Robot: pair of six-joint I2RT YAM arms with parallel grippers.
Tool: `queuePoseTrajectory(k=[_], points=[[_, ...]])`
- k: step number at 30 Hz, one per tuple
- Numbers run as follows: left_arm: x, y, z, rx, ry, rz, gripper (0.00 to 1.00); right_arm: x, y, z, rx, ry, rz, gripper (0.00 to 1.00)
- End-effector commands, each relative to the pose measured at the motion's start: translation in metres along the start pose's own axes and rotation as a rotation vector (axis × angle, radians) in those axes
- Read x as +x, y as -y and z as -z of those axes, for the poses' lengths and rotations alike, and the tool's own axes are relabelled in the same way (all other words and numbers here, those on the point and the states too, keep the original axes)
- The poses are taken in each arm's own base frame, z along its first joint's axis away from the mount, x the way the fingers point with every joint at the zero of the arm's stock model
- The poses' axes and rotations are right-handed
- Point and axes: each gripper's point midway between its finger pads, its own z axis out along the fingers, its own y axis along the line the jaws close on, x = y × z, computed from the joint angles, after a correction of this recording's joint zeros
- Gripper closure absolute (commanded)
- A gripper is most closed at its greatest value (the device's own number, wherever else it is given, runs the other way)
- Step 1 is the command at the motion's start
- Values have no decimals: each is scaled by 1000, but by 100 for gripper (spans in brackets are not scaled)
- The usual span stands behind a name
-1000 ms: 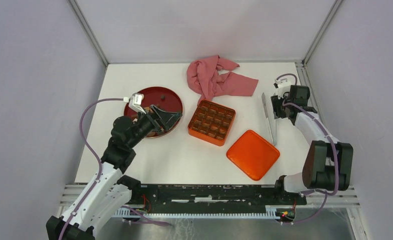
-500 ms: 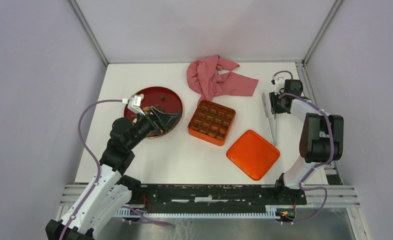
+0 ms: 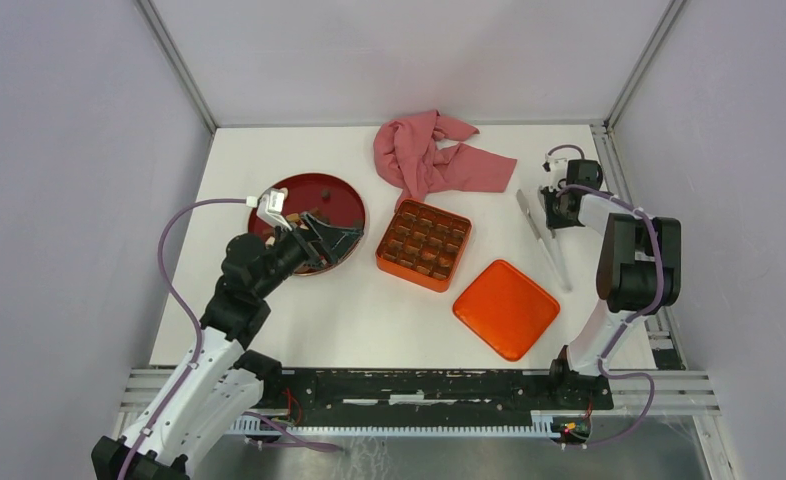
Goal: Pack the chocolate
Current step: Pick up the clamp from the center of the board.
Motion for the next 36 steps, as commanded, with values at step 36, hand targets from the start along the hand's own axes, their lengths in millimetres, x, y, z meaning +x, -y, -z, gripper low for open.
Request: queuePoseTrajectory(k=[36], points=[[0, 222, -34, 806, 235, -329, 4, -113, -255, 373, -1389, 700, 221, 100]])
